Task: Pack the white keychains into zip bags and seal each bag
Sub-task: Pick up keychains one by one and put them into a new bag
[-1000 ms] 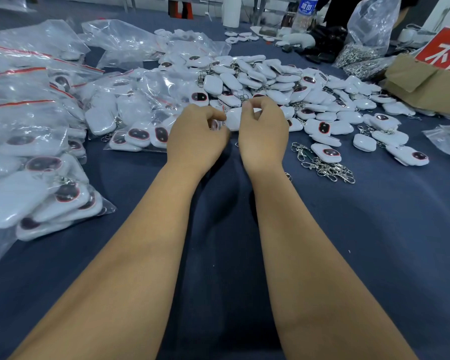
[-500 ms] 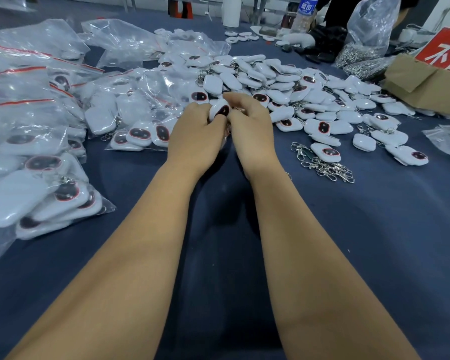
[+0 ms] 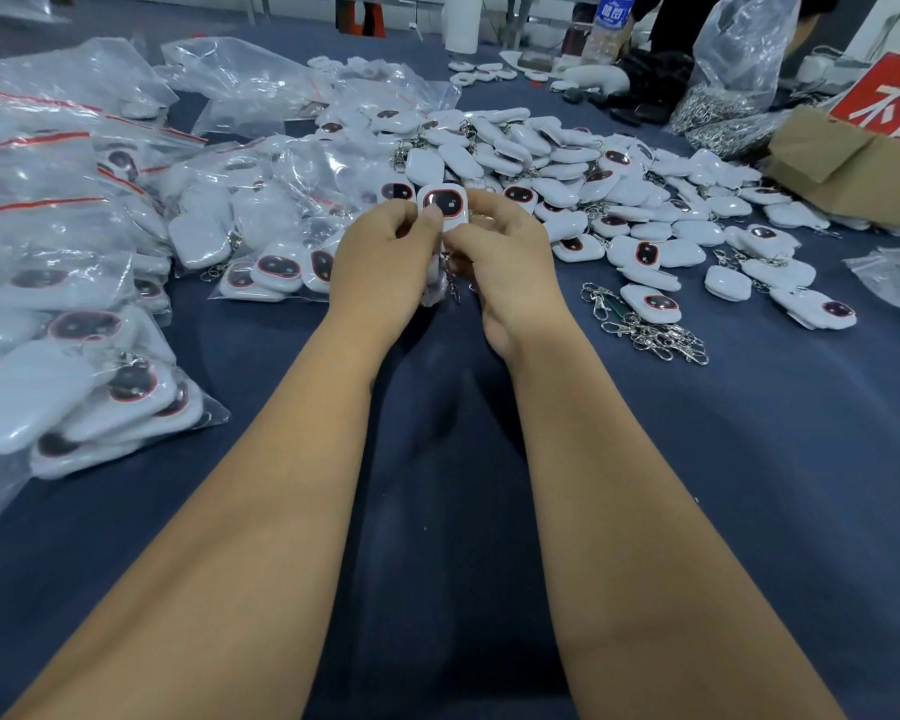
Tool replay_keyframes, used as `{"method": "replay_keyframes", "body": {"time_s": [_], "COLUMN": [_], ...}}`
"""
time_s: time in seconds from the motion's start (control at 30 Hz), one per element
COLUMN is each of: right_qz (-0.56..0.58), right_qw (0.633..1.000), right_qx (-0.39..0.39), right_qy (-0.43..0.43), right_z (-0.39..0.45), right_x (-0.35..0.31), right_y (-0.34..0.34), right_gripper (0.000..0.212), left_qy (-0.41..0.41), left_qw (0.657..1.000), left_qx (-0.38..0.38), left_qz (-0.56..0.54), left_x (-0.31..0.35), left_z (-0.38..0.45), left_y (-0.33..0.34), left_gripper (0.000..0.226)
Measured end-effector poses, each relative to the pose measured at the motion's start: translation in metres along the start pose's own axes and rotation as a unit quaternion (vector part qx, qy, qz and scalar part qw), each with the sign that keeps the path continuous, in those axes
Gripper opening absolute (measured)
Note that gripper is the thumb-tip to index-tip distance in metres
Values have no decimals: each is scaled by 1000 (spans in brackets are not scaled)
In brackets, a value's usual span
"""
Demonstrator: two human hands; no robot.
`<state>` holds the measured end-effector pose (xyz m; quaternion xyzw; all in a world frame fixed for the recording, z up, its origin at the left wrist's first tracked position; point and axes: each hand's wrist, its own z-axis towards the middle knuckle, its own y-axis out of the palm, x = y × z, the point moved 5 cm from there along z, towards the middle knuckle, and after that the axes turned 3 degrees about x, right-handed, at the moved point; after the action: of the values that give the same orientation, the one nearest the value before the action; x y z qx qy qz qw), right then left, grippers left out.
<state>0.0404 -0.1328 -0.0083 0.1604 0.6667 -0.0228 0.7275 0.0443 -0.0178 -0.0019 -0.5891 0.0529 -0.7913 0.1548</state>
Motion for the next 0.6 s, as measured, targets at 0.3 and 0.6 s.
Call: {"method": "replay_keyframes", "body": {"time_s": [0.3,0.6], "right_qz": [-32,-36], "right_qw": [999,999], "right_qx": [2,-12], "right_qy": [10,9], "right_z": [2,1], "right_x": [5,5], "right_y": [-1,-1], "right_gripper": [25,20], "left_qy": [-15,-30], "left_qw": [1000,1000], "left_qx": [2,-1], "left_qz": [12,5], "left_x": [-4,-5], "left_z": [2,1], "left_y": [2,2], "left_gripper": [36,34]}}
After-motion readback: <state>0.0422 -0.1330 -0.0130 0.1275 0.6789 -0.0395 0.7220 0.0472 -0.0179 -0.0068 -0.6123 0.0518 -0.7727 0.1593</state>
